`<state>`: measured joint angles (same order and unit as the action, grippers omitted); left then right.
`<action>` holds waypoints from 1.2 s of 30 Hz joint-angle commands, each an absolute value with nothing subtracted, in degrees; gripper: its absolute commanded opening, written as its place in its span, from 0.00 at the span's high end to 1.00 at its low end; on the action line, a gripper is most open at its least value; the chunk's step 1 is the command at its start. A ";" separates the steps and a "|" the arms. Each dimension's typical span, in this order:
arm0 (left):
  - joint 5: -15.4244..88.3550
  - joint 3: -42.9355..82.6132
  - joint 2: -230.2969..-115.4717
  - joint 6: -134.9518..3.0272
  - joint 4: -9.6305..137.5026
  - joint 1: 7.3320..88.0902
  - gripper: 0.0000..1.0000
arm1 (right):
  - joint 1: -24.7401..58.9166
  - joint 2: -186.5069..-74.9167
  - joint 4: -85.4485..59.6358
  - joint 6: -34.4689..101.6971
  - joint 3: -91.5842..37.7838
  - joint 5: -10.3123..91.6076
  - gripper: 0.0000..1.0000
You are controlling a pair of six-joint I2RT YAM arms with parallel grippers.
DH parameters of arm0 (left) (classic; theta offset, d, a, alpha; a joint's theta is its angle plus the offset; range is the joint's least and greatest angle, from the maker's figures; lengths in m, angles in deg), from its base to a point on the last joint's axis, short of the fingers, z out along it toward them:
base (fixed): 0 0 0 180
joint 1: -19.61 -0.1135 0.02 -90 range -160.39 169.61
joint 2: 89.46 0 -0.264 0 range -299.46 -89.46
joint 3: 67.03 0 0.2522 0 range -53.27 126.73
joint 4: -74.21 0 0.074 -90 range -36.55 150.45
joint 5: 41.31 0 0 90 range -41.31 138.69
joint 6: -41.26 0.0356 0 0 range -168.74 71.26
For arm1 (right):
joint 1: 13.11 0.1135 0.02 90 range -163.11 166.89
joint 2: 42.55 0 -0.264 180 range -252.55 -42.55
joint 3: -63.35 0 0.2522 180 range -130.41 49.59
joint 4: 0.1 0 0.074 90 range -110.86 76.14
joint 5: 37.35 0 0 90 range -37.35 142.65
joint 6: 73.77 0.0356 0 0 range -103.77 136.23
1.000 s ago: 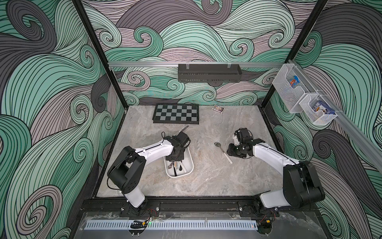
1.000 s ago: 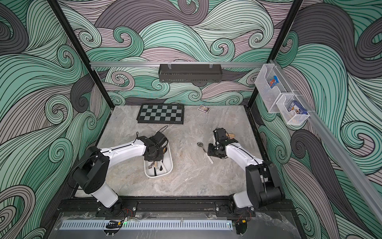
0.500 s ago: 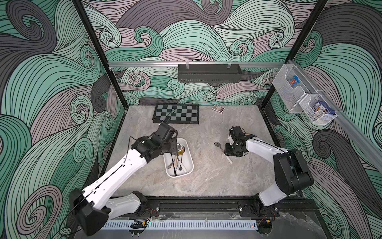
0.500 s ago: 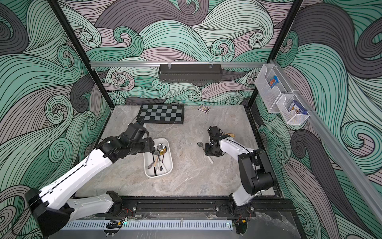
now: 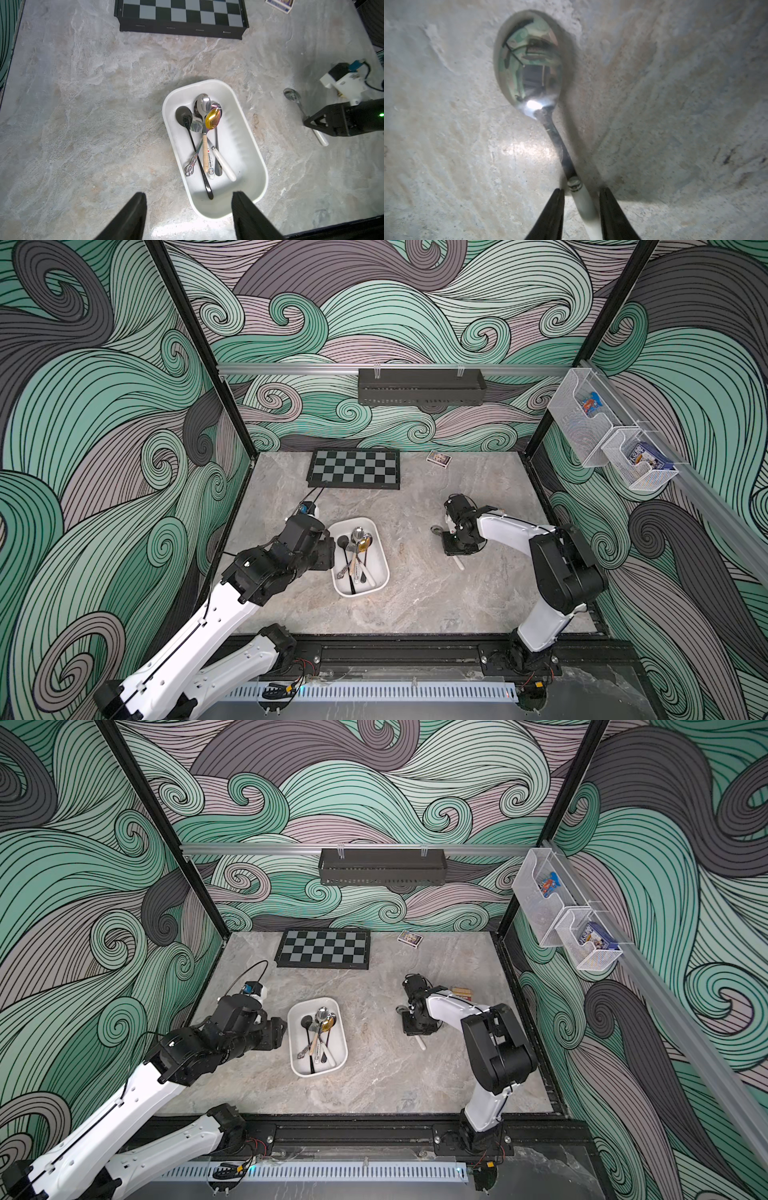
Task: Put the spoon into the storage box
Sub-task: Pick up the spoon from the center of the board, then place the spoon in the storage box.
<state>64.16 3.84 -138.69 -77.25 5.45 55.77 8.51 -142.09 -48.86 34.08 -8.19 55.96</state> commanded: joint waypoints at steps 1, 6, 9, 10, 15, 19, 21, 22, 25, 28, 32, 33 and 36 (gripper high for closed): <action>64.99 4.26 -138.93 -75.81 4.50 55.47 0.32 | 9.02 -142.83 -50.24 33.72 -8.48 57.90 0.76; 65.26 3.79 -138.46 -76.07 4.55 55.47 0.32 | 9.37 -142.19 -50.18 33.72 -8.89 58.01 0.89; 65.71 3.64 -138.06 -76.19 4.60 55.47 0.32 | 10.14 -140.37 -50.16 33.54 -8.95 57.80 0.92; 65.75 3.69 -138.02 -76.23 4.56 55.47 0.32 | 10.41 -139.36 -50.21 33.70 -8.95 57.60 0.93; 65.53 3.29 -136.62 -76.58 4.82 55.47 0.33 | 12.37 -133.34 -52.35 35.42 -10.66 55.52 0.93; 67.06 3.34 -135.72 -76.96 4.56 55.47 0.33 | 16.11 -129.53 -54.59 38.24 -14.54 53.07 0.93; 67.48 3.34 -135.39 -77.14 4.39 55.47 0.33 | 19.20 -128.94 -55.66 39.21 -17.22 53.71 0.93; 67.67 3.34 -135.33 -77.30 4.29 55.49 0.33 | 21.15 -129.08 -56.35 39.62 -18.75 54.20 0.93; 68.43 3.34 -135.03 -77.73 3.95 55.47 0.33 | 25.46 -130.52 -57.10 42.22 -23.18 53.68 0.93; 68.81 3.25 -134.54 -77.92 3.94 55.47 0.33 | 29.49 -133.54 -57.10 44.87 -27.72 53.67 0.93; 69.12 3.18 -134.01 -78.10 3.79 55.47 0.33 | 34.17 -138.99 -57.01 47.27 -33.50 54.73 0.93; 69.05 3.22 -133.88 -78.19 3.68 55.52 0.33 | 35.24 -140.77 -57.01 47.75 -35.06 54.67 0.93; 68.49 2.91 -133.16 -78.21 3.85 55.65 0.33 | 37.69 -146.13 -57.01 48.43 -39.04 53.46 0.93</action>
<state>67.74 3.11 -134.14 -77.71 4.88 55.73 35.97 -142.71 -55.92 46.16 -36.25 54.21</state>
